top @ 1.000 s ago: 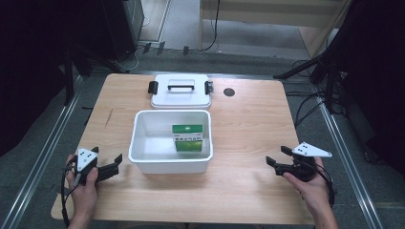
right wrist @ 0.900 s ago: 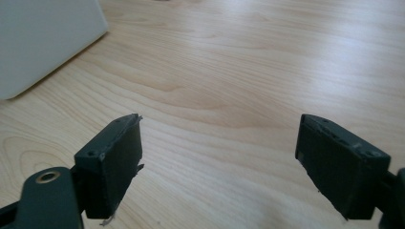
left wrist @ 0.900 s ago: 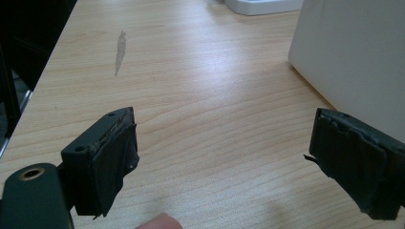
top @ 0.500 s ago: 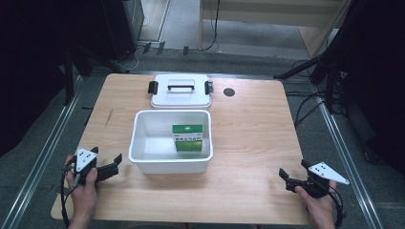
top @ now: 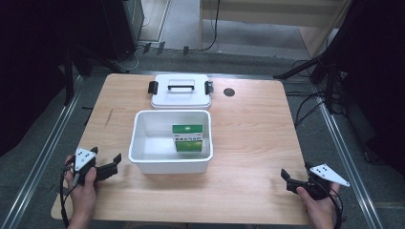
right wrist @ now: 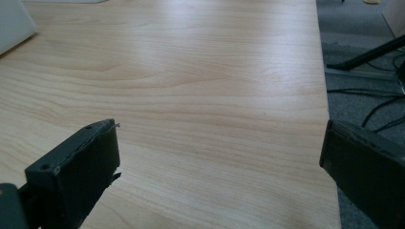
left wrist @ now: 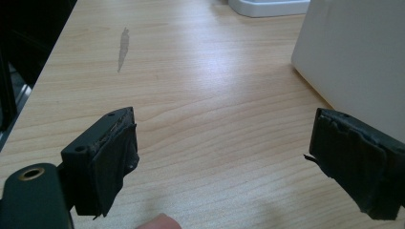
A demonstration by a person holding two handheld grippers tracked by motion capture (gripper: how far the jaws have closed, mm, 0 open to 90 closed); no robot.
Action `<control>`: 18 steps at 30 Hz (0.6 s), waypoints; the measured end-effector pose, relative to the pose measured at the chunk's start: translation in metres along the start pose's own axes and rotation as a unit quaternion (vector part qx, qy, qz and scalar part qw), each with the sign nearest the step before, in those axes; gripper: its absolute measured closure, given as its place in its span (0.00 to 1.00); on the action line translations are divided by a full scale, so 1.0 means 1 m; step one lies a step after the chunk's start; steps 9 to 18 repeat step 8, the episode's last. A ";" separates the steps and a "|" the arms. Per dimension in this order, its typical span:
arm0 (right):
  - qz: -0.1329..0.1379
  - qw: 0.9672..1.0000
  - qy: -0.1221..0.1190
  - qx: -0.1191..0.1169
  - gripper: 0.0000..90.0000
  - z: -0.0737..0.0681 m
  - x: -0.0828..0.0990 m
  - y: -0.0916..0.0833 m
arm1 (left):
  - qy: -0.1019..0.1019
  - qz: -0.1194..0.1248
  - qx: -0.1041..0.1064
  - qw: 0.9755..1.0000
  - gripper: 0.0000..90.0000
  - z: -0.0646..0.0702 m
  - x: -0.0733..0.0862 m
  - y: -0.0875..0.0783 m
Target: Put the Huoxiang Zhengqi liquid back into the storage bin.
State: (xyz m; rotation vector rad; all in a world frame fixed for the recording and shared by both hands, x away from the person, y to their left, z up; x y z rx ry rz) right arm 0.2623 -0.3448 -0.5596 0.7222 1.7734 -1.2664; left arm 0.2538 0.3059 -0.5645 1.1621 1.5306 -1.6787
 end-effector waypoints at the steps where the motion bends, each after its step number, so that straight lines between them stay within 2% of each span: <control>1: 0.000 1.000 0.006 0.005 0.00 0.001 0.000 0.001 | 0.000 -0.001 0.000 1.000 0.11 0.000 0.000 0.000; 8: -0.010 1.000 0.004 0.009 0.00 0.000 0.000 0.002 | -0.010 -0.001 -0.004 1.000 0.11 -0.002 0.000 0.000; 18: -0.010 1.000 0.004 0.009 0.00 0.000 0.000 0.002 | -0.010 -0.001 -0.004 1.000 0.11 -0.002 0.000 0.000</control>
Point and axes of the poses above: each handheld gripper's, and its own axes: y roughly forward along the jaws, x roughly out of its underside, z roughly to its right, the point moved 3 cm from there along y, roughly forward along the jaws, and after that the axes turned 5 degrees about y, right-handed, at the moved point
